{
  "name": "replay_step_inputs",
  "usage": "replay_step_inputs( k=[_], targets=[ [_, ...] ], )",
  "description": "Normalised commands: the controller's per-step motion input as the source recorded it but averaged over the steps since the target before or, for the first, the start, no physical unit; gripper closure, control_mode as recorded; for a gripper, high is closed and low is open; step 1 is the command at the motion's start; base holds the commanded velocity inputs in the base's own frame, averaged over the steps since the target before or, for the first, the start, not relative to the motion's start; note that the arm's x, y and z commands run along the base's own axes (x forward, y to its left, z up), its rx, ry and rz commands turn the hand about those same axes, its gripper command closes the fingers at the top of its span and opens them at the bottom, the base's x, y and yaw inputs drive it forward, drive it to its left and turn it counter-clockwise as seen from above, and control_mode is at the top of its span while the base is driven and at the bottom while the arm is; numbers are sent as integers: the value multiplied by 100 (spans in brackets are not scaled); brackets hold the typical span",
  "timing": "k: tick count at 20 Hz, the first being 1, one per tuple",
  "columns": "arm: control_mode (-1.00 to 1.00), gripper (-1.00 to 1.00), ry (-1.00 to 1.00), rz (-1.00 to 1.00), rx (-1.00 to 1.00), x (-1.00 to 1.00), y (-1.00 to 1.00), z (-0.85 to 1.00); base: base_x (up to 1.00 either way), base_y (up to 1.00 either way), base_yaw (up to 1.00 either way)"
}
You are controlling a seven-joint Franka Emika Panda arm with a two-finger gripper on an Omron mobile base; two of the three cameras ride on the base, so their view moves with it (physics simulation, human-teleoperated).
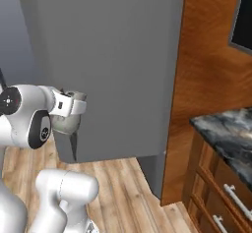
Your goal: Move the mayonnaise and corn from the top shelf to the second highest shelf to make space. Then, place the pitcher from the counter on the cleared top shelf.
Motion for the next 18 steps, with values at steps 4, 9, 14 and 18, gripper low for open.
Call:
replay_step_inputs(
  k=[4, 9, 14, 18],
  targets=[
    [100, 100, 0, 0, 0, 0, 0, 0, -85, 34, 46],
    [100, 100, 0, 0, 0, 0, 0, 0, -68, 52, 49],
    [100, 100, 0, 0, 0, 0, 0, 0, -20, 65, 44],
    [100, 100, 0, 0, 0, 0, 0, 0, 20, 56, 31]
  ],
)
